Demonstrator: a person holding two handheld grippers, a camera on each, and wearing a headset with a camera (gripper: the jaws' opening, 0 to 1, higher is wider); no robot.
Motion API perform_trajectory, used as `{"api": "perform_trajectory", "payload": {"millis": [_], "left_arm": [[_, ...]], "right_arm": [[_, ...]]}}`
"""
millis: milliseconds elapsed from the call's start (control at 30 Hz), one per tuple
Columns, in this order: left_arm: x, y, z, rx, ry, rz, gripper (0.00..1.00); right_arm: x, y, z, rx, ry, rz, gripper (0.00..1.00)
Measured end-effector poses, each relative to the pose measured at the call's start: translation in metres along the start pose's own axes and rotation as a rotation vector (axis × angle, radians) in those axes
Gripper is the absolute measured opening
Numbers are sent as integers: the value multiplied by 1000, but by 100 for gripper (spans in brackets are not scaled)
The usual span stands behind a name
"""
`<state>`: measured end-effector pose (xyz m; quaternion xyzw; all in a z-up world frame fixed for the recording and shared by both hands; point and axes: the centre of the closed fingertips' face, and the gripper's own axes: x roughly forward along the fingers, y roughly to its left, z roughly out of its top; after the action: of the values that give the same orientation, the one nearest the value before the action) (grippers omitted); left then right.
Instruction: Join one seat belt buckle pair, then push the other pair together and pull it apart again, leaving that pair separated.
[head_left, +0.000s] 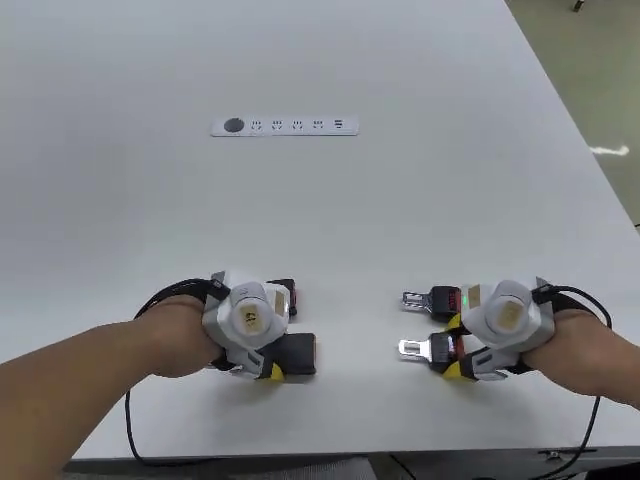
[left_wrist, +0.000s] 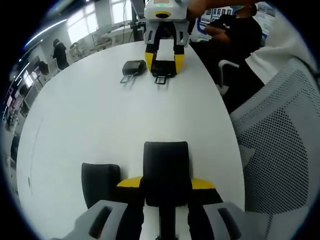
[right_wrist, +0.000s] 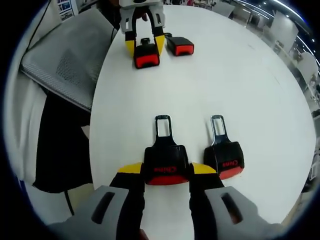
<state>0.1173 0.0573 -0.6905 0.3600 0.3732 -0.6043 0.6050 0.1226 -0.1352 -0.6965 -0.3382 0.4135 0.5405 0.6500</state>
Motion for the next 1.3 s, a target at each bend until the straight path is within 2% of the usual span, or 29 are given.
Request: {"api": "perform_trajectory", "payload": {"millis": [67,100,200,267,367,433,667,867,900,933,1167,1300], "left_arm": [[0,0,0,-2,-1,0,33],[0,0,0,-3,-1,-1,33],[1,1,-1,-3,1,-1,33],[1,1,-1,-2,0,-1,33],[0,0,0,-2,-2,0,33],[0,1,-1,-5,-2,0,33],[0,0,0,-10,3,1,33],[1,2,-2,-8,13,1,33],[1,2,-2,-8,15,0,33],[2,2,-2,-8,14,0,33],[2,2,-2,0,23,-3,33],[1,1,-1,7,28,-9,33]], "right_arm": [[5,2,10,-4,-12,2,33],[10,6,22,-18,-24,7,33],[18,11,42,-26,-44,11,32],[23,11,51,-32,-49,15,32],[32,20,71,-66,-61,33,32],[36,20,77,-61,-58,27,32],[42,26,90,-66,-55,28,32],[43,28,95,-45,-41,4,31],[43,27,94,-45,-43,4,31],[43,27,97,-44,-67,-1,31],[47,28,107,-62,-86,3,30],[48,28,107,-59,-94,17,30]]}}
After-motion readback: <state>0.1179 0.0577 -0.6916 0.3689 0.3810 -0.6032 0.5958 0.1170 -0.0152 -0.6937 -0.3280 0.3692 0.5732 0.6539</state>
